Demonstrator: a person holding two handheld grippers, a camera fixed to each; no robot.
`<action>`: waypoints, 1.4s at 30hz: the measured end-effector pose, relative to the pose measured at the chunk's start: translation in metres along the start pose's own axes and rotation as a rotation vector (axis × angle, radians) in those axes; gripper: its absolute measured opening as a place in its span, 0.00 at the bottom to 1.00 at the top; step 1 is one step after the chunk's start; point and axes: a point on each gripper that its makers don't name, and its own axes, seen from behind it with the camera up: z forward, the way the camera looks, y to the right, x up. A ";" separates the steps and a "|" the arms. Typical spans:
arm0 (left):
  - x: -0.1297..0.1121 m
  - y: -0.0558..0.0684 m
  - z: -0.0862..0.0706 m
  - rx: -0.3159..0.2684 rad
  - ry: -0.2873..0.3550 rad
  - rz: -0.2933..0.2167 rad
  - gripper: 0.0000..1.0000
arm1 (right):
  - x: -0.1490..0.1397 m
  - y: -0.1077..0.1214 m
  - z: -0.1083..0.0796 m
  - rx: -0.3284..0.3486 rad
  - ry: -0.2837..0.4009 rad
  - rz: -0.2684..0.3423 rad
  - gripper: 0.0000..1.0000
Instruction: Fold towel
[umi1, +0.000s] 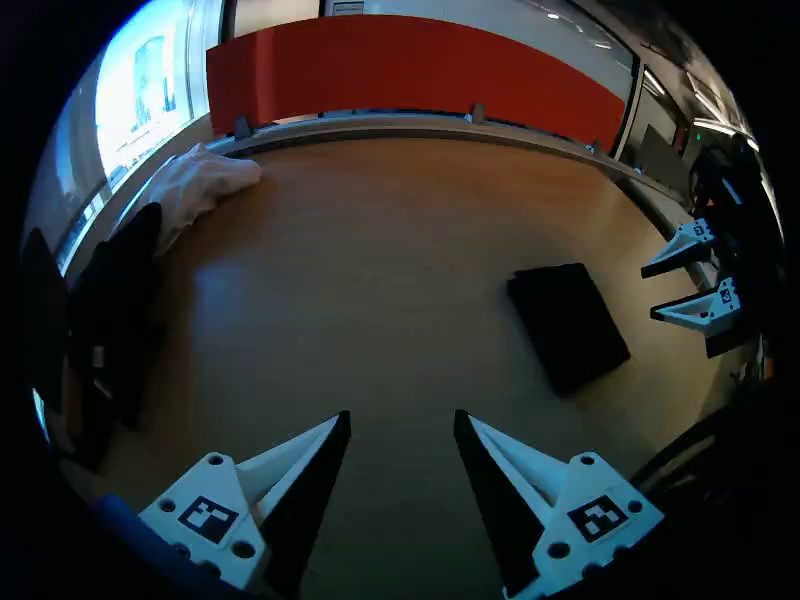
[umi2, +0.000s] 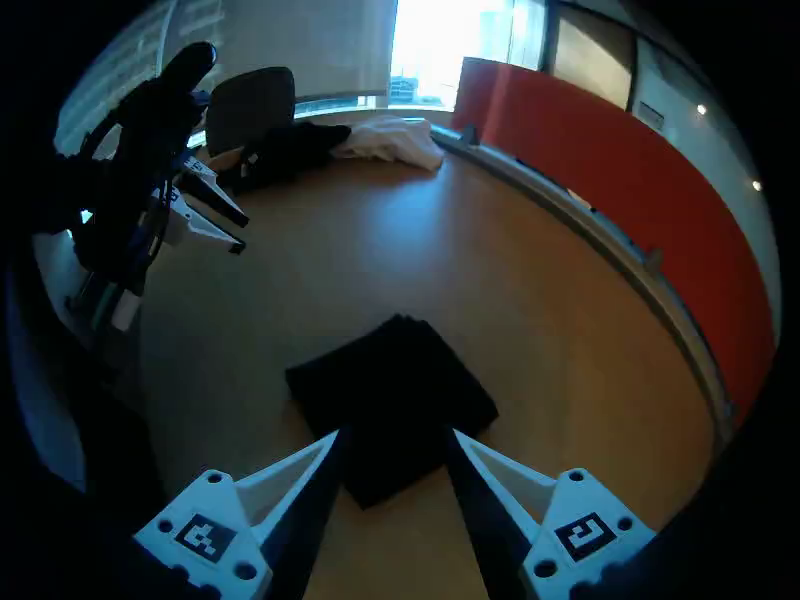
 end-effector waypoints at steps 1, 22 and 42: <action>0.000 0.000 0.000 0.000 0.000 0.000 0.76 | -0.004 -0.001 0.001 0.001 -0.005 0.004 0.69; -0.006 0.001 -0.001 -0.002 -0.012 0.010 0.76 | -0.080 -0.017 0.029 0.017 -0.131 0.056 0.69; -0.007 0.005 0.000 -0.009 -0.013 0.006 0.76 | -0.096 -0.022 0.043 0.027 -0.157 0.101 0.42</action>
